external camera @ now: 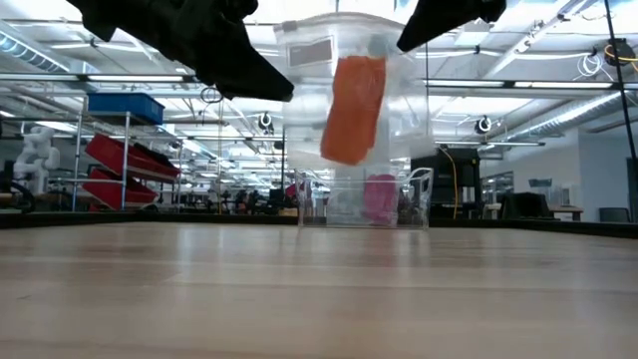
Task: Roll bandage
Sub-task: Put the orange bandage into the zip bag
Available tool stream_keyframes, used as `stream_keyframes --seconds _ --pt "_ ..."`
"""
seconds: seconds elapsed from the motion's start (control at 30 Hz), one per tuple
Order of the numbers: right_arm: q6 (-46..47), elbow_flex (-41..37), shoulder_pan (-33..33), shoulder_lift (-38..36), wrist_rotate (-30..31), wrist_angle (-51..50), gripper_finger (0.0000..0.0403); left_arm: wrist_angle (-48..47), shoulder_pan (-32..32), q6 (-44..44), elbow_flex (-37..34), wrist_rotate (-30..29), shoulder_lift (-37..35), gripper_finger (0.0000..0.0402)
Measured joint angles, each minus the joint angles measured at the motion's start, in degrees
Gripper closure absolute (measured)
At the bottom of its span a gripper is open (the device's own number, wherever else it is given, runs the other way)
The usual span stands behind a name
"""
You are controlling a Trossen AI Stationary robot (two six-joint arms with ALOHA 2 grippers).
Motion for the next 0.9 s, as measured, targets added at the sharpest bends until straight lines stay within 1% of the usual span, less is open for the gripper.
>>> stream_keyframes --seconds 0.13,0.27,0.4,0.57,0.67,0.77,0.9 --pt "-1.6 0.0 -0.4 0.0 0.0 0.7 0.0403 0.2 -0.4 0.5 0.0 -0.2 0.0 0.0271" --pt "-1.7 0.0 -1.4 0.1 -0.4 1.0 0.0403 2.4 -0.4 3.1 0.0 -0.3 0.0 0.0271" --pt "-2.5 0.0 -2.7 1.4 -3.3 2.1 0.0403 3.2 -0.4 3.4 0.0 -0.3 0.0 0.0271" --pt "-3.3 0.0 -3.1 2.8 -4.5 1.5 0.0403 4.1 -0.8 3.6 0.0 -0.3 0.0 0.0272" --pt "-3.2 0.0 -3.1 3.1 -4.2 1.1 0.0403 4.0 -1.0 4.8 0.0 -0.3 0.0 0.0274" --pt "-3.1 0.0 -2.9 3.1 -2.4 1.1 0.0403 3.1 -1.0 5.0 0.0 -0.3 0.0 0.0294" --pt "-3.1 0.0 -2.8 3.1 -1.4 1.1 0.0403 1.0 -1.0 4.9 0.0 -0.4 0.0 0.0341"
